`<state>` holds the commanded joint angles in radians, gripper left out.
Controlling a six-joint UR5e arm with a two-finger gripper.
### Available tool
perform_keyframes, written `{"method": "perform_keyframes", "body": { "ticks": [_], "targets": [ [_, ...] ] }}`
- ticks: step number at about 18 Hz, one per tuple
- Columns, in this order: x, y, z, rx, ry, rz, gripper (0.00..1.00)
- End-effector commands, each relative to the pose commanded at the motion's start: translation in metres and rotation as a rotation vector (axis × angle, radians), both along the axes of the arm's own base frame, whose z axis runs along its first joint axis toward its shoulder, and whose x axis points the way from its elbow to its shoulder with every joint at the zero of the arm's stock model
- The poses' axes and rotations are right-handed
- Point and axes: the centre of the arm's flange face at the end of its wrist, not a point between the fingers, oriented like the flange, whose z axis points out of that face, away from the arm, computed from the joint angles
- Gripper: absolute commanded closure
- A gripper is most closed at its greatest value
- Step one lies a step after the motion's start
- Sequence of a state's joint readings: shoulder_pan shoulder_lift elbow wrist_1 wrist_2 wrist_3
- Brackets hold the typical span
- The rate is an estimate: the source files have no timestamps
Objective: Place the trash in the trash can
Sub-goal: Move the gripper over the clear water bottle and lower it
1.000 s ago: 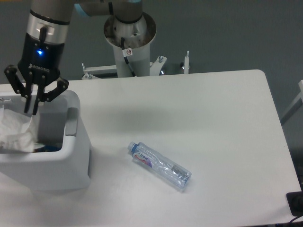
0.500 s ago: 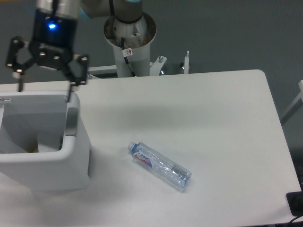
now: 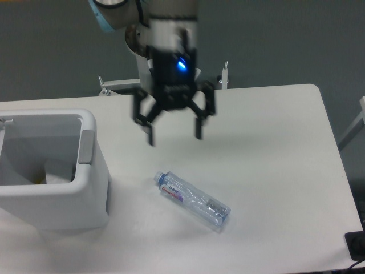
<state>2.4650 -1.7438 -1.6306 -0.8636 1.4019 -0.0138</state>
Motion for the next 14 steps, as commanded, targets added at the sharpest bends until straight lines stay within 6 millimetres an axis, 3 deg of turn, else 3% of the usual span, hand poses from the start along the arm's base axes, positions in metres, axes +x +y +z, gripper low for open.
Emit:
{"method": "perform_keyframes", "body": {
  "ticks": [3,6,10,13,14],
  "targets": [
    [-0.033,-0.004,-0.032,-0.037,-0.042,0.065,0.0],
    [-0.059,-0.005,-0.077,-0.092,-0.086,0.098,0.0],
    [-0.069,0.004,-0.116,-0.133,-0.125,0.094,0.0],
    [-0.07,0.005,-0.127,-0.154,-0.131,0.1,0.0],
    [-0.071,0.005,-0.14,-0.173,-0.143,0.121,0.0]
  ]
}}
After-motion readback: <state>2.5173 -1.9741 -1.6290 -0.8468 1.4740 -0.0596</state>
